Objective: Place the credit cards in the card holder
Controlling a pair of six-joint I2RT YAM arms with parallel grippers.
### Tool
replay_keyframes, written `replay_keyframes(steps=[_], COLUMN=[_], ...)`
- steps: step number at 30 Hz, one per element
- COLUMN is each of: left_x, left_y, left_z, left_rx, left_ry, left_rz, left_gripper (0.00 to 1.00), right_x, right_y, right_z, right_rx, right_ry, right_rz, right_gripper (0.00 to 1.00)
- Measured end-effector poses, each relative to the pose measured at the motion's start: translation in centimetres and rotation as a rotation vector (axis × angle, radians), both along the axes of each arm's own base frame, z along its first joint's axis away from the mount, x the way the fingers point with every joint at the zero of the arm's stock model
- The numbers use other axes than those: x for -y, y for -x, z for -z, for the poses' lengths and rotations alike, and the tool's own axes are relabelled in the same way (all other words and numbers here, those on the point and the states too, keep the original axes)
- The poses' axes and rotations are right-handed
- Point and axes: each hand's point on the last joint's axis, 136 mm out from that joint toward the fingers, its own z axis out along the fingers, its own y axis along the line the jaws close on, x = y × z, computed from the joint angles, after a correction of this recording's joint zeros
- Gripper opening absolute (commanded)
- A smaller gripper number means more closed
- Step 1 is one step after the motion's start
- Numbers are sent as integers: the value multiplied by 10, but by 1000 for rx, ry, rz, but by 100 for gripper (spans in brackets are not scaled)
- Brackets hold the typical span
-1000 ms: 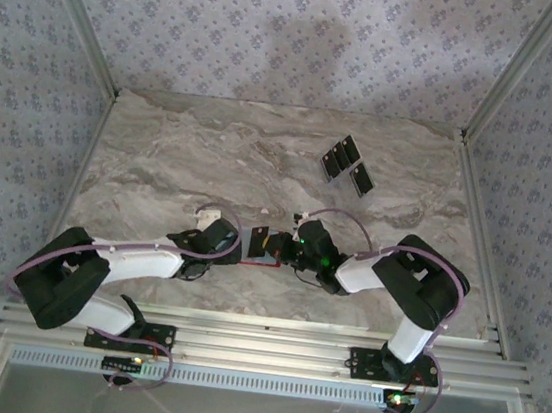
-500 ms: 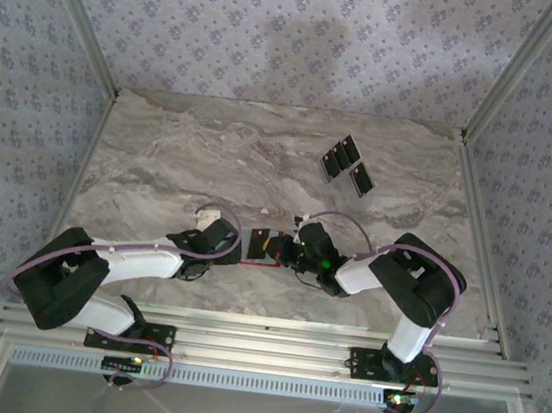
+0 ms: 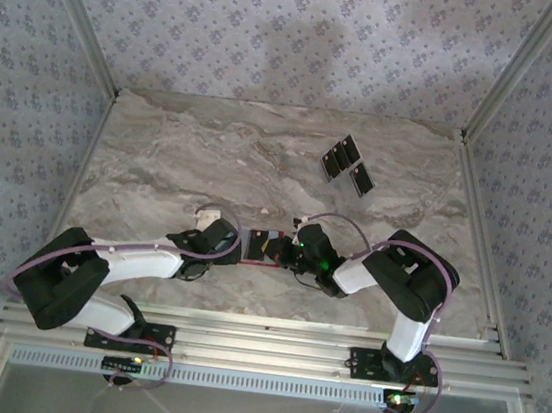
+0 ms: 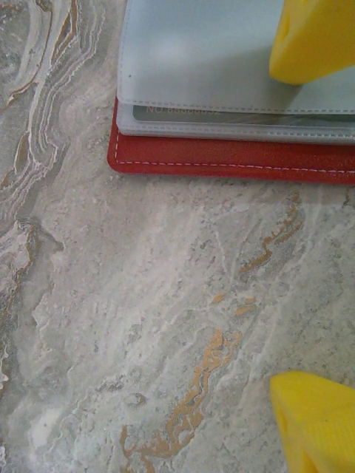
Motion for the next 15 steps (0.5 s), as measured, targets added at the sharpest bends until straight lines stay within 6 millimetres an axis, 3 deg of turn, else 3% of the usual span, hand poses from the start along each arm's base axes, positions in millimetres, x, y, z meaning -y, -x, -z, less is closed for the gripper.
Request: replay_keyframes(steps=[15], left_x=[0], left_y=[0], left_z=[0], left_rx=[1], left_ry=[3], left_rz=[-2], left_gripper=[99], right_x=[7], right_y=[2], right_z=[2], right_rx=[-8], right_ry=[-1], right_rz=[2], right_gripper=[0])
